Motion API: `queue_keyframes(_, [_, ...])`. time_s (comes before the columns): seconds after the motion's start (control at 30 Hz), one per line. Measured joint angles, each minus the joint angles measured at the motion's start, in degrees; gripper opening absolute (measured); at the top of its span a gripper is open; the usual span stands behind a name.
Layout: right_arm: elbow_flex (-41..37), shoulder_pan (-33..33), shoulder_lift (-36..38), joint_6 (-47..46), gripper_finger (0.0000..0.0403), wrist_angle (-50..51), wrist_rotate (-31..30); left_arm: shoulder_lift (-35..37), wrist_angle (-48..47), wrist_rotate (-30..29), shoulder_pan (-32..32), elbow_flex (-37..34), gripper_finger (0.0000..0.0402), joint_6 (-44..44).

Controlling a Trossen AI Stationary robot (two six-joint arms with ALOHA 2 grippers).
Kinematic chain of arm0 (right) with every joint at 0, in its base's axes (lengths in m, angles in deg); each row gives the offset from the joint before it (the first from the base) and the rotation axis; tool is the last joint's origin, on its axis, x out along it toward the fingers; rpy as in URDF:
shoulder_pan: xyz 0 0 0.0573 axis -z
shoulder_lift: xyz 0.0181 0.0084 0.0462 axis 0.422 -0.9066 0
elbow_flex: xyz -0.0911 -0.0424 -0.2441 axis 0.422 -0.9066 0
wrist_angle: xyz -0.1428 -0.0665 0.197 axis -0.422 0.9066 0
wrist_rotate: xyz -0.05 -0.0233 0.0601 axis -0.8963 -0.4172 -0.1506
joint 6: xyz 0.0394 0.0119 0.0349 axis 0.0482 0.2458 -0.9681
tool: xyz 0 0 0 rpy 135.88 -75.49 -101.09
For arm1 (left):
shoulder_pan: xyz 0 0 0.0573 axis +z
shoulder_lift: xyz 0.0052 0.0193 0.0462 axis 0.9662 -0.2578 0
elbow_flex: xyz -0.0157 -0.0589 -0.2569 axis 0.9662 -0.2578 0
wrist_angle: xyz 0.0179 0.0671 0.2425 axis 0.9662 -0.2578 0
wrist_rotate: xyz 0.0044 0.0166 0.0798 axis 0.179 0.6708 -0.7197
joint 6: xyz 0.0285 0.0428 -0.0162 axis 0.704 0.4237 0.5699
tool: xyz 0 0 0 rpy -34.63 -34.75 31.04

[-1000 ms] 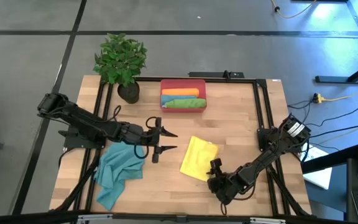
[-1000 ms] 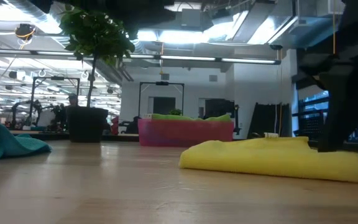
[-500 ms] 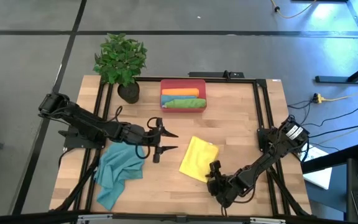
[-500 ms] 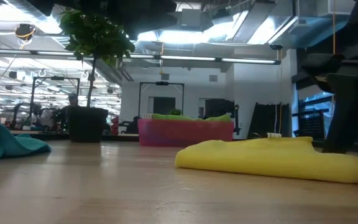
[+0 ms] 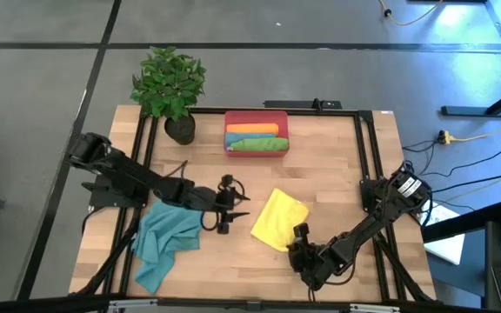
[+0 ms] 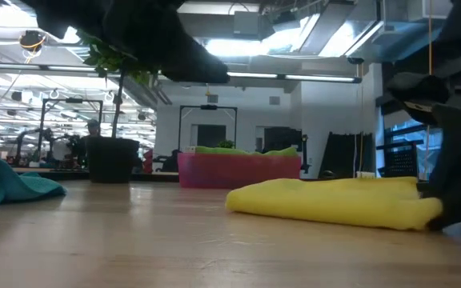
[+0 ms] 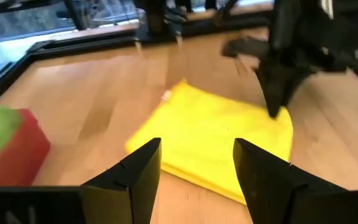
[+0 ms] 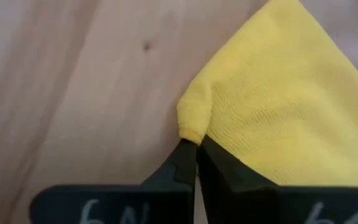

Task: Roll microfiber towels into tight, uniform cylinder then place into a basket
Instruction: Roll the yellow towel

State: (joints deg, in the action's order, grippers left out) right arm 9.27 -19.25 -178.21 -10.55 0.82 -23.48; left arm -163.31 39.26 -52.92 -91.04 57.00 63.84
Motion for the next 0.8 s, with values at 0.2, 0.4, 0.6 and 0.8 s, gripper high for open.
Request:
queue_keyframes(0.2, [-0.28,-0.33,0.83,-6.32,0.0005,1.49,-2.75,-5.87,0.15,1.13,-3.28,2.48,0.0192,9.33])
queue_keyframes(0.4, [-0.99,-1.03,3.26,-15.57,0.0003,2.54,-5.91,-11.74,-0.19,1.04,-6.08,5.03,0.0192,15.67])
queue_keyframes(0.6, [-5.65,-2.33,7.13,-24.00,0.0002,-0.04,-8.71,-18.59,-0.57,-2.74,-7.67,9.54,0.0192,23.76])
queue_keyframes(0.8, [-12.51,-2.48,11.38,-27.71,0.0001,-9.17,-8.84,-25.85,-1.51,-8.96,-8.19,15.14,0.0192,31.59])
